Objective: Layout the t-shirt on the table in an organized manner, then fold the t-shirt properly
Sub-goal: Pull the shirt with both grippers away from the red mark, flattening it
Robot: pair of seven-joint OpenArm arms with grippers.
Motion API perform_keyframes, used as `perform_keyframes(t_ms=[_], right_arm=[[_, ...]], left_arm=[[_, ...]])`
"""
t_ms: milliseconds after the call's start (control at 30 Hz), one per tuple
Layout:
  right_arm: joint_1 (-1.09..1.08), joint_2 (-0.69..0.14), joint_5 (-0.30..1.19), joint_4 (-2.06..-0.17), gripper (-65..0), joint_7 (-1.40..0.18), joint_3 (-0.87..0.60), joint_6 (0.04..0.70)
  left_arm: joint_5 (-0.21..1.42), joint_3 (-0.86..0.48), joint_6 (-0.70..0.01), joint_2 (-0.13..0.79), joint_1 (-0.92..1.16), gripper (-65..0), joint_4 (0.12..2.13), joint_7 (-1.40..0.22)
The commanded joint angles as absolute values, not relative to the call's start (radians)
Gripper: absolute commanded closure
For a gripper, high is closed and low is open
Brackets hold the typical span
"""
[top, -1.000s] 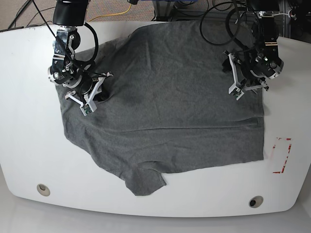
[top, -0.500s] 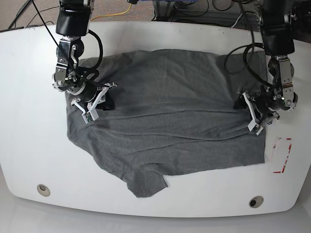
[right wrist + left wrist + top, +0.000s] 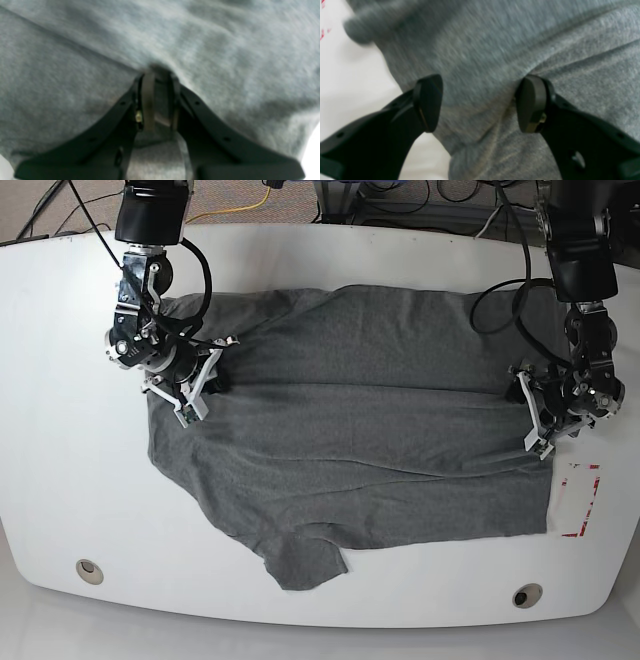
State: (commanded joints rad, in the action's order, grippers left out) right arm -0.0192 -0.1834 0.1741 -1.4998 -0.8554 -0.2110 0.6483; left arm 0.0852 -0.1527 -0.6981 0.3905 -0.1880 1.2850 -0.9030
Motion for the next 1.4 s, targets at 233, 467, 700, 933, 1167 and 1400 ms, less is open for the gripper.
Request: perform_keyframes(t_ms=[233, 467, 700, 933, 1167, 1400], right_arm=[[0.025, -0.183, 0.174, -1.497, -8.7, -0.851, -0.213, 0.651], [0.058, -0.183, 0.177, -1.503, -8.7, -0.851, -0.214, 0.653], [0.054, -0.183, 0.179, -1.531, -8.7, -0.857, -0.214, 0.653], [0.050, -0.183, 0.179, -1.695, -16.6, -0.934, -0.214, 0.647], [0.053, -0.182, 0.179, -1.870, -39.8, -1.023, -0.214, 0.647], [0.113, -0.182, 0.179, -1.963, -42.0, -1.112, -0.283, 0.650]], left_arm=[[0.085, -0.153, -0.698, 0.386, -0.097, -42.1, 1.325, -0.903], [0.087, -0.153, -0.698, 0.366, -0.042, -42.1, 1.325, -0.903], [0.087, -0.156, -0.698, 0.366, -0.002, -42.1, 1.417, -0.911], [0.087, -0.157, -0.698, 0.377, 0.022, -42.1, 1.644, -1.036], [0.084, -0.157, -0.698, 0.377, 0.022, -42.1, 1.751, -1.043], [0.081, -0.157, -0.698, 0.377, 0.028, -42.1, 1.762, -1.043]])
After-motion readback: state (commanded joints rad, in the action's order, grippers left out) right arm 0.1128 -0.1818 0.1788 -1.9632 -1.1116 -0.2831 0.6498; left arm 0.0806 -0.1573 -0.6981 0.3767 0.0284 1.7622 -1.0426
